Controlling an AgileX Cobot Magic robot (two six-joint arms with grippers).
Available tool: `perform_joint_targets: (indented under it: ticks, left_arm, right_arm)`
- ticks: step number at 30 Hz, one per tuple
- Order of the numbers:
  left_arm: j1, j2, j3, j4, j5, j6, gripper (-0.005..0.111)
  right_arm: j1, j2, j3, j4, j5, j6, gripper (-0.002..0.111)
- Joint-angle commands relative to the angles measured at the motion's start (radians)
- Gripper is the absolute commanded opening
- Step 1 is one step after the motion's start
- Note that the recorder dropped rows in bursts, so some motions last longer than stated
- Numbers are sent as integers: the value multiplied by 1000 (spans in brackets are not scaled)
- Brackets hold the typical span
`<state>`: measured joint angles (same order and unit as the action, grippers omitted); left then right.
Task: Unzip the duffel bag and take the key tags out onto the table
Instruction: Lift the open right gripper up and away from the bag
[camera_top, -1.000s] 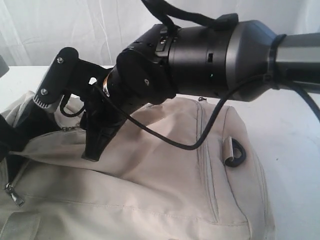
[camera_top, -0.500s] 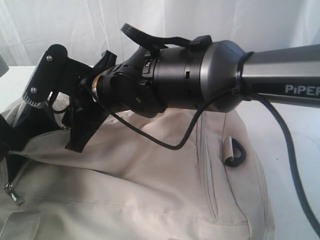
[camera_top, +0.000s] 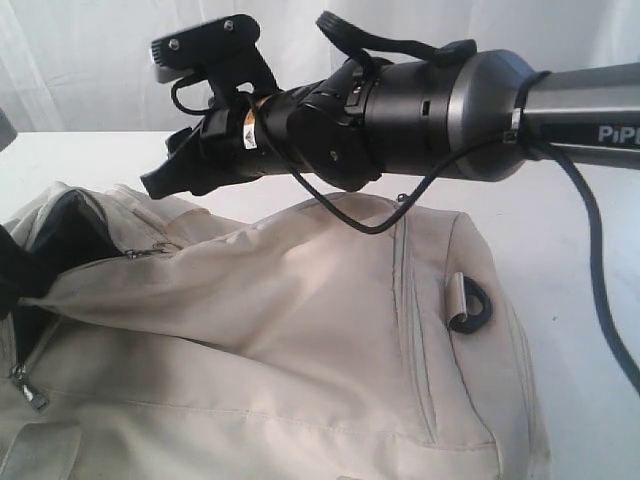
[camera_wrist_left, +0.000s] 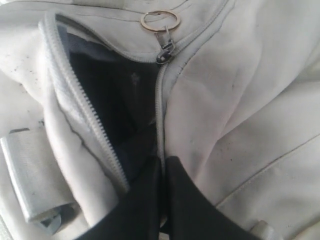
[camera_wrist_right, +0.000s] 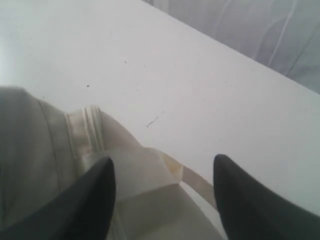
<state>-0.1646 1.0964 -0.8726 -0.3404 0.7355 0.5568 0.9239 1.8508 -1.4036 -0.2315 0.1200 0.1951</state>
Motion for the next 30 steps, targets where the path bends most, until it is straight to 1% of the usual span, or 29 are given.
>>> perform_joint_targets:
  ticks: [1,6,11,15,18,20,22,25,28,30]
  left_arm:
    - [3,-14,5,14,6,-7,0]
    - [3,-14,5,16,6,-5,0]
    - [3,-14,5,24,6,-3,0]
    - [3,-14,5,26,13,-3,0]
    - [3,-14,5,26,15,-3,0]
    - [3,-14,5,26,15,-3,0]
    - [3,-14,5,26,12,-3,0]
    - [3,-14,5,26,14,-3,0]
    - [3,-14,5,24,23,-3,0]
    - [3,-14,5,20,30,-3,0]
  right_arm:
    - [-8,-3,-3,-2,-104,111,55]
    - [-8,-3,-3,-2,-120,262,55]
    - [-30,6,-3,-2,-128,315,55]
    - [-69,14,-3,13,-142,487,55]
    - [-88,14,-3,13,-212,622,55]
    - [-90,14,-3,13,-286,684,55]
    - [-90,17,-3,10,-322,729,55]
    - [-88,26,-3,2,-295,799,55]
    - [-83,26,-3,-60,-245,907,55]
    - [-74,26,-3,-87,-243,957,55]
